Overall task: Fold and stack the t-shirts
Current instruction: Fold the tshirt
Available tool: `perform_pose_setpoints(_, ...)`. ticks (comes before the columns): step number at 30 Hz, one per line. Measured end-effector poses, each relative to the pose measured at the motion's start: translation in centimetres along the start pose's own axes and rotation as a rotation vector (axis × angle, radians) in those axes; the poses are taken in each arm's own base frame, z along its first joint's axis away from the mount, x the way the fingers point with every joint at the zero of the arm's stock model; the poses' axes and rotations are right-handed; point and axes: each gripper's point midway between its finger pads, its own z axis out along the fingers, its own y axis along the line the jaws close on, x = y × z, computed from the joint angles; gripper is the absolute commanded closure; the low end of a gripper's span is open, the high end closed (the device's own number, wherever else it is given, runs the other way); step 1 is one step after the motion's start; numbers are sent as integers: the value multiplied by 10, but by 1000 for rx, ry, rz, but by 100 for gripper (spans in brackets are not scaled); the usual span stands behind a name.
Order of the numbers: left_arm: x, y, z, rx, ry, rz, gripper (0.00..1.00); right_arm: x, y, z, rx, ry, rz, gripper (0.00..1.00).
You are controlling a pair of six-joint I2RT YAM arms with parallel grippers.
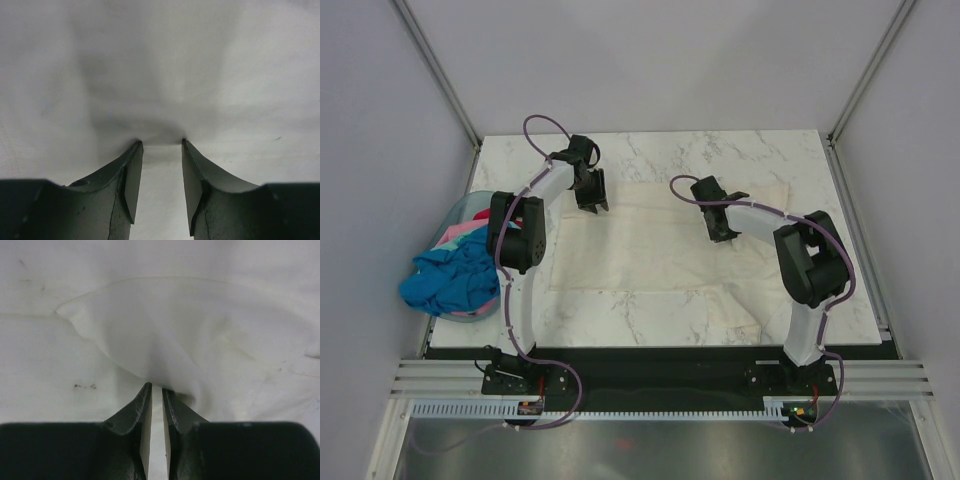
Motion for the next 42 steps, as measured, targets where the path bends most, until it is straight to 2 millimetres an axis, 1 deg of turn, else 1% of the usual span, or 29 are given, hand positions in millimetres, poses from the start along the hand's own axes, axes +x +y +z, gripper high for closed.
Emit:
perform_pose_setpoints(5,0,0,0,-1,-1,0,55,-4,-9,4,57,-16,-16,76)
perform_pose_setpoints(11,0,0,0,-1,-1,0,56,-17,-17,10,114,-36,-33,75)
perform_pose_setpoints(21,0,0,0,-2,-1,0,56,-28,-31,18,159,-42,-57,72)
perform_pose_setpoints(29,-1,1,0,-4,-2,0,56,-53,-39,21,126,-71,-34,71)
perform_pose_setpoints(36,-1,1,0,-5,-2,0,56,-53,-38,27,66,-57,-21,70)
perform_pose_setpoints(42,-1,1,0,-5,-2,0,56,-49,-30,35,29,-37,-28,68)
